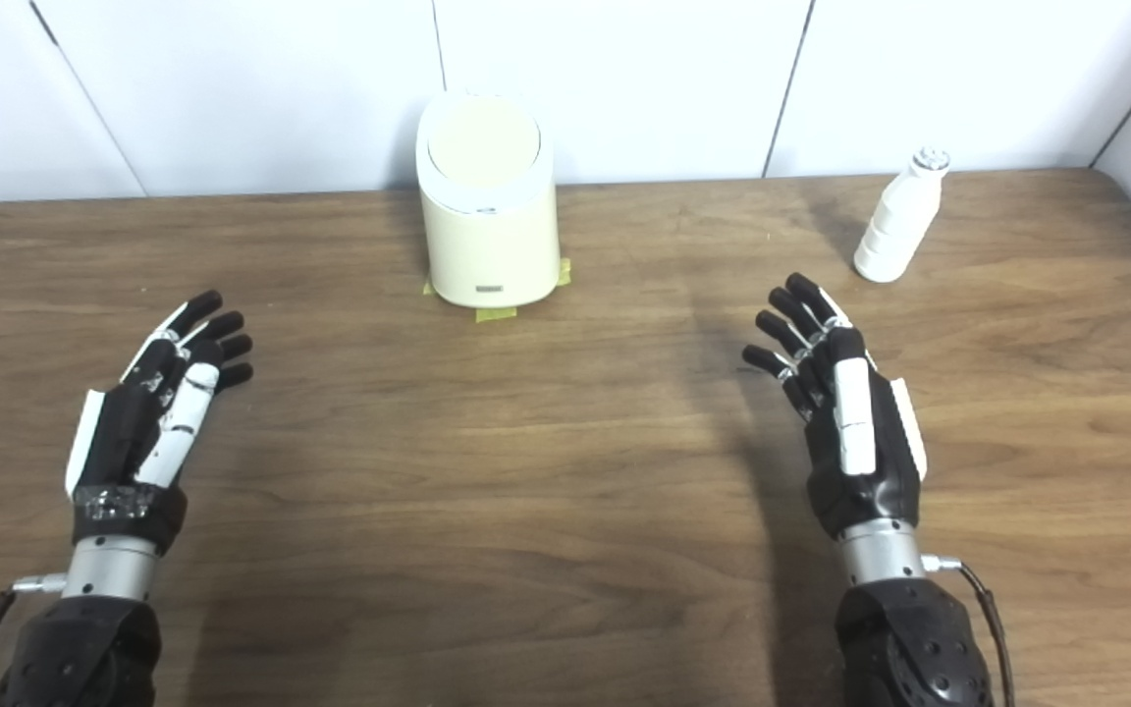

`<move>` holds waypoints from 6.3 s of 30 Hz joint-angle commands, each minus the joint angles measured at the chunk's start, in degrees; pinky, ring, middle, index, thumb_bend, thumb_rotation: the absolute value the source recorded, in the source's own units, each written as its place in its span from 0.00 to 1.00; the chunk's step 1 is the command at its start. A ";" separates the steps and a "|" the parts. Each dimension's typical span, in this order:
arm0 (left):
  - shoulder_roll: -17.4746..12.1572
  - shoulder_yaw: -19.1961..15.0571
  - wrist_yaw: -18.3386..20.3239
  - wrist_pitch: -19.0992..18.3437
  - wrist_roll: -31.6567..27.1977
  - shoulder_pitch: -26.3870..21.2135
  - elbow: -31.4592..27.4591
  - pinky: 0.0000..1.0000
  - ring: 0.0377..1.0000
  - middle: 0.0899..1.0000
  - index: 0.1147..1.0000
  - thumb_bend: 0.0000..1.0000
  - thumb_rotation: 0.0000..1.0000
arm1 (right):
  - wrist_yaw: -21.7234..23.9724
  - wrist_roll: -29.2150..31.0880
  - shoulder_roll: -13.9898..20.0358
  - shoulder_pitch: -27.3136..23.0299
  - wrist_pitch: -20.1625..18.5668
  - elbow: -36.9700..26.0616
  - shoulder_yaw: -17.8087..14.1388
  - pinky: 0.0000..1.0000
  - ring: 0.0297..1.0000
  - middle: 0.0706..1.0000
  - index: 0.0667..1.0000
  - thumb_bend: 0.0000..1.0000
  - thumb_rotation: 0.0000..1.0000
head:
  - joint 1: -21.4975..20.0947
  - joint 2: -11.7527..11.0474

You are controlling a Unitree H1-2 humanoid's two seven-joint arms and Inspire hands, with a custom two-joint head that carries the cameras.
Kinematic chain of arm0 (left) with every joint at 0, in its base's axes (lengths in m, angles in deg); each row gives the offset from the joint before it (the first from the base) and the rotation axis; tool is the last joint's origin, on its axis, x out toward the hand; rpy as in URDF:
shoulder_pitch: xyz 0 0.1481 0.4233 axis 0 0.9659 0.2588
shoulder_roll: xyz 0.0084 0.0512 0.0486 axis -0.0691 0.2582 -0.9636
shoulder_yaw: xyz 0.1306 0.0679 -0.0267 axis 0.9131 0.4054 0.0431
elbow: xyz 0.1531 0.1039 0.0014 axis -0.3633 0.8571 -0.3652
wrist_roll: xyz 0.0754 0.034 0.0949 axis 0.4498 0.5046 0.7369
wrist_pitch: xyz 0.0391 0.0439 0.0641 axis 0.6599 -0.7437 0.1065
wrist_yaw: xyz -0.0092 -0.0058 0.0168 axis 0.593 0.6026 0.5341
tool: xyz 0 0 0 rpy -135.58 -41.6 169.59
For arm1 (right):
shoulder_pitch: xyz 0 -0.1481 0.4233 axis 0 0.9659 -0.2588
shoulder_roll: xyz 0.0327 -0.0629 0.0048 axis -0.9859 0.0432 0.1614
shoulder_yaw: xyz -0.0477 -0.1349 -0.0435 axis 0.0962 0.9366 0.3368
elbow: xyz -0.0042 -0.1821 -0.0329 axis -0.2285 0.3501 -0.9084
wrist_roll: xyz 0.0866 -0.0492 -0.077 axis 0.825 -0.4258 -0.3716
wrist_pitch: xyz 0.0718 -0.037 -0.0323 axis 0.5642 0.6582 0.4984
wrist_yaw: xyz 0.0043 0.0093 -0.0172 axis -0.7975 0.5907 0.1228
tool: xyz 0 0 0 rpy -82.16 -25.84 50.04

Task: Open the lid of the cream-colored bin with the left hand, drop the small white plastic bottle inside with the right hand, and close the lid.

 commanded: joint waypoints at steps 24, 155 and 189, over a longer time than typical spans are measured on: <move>1.00 2.67 -0.64 3.19 3.59 9.90 -1.45 0.75 0.80 0.82 0.88 0.38 0.54 | 2.60 1.75 0.43 7.27 2.01 -1.28 -1.65 0.77 0.85 0.85 0.85 0.51 0.90 | 4.06 -2.64; -8.73 33.89 -0.81 0.09 61.49 -62.77 46.32 0.82 0.90 0.90 0.89 0.85 0.39 | 1.64 -5.63 -5.64 0.30 16.46 21.83 3.45 0.70 0.80 0.82 0.84 0.50 0.75 | -3.49 -27.05; -11.41 36.77 1.41 1.29 64.90 -58.73 45.13 0.86 0.91 0.89 0.91 0.95 0.31 | 1.07 -6.08 -6.29 2.61 14.10 17.15 4.07 0.71 0.80 0.82 0.84 0.53 0.75 | -5.17 -24.44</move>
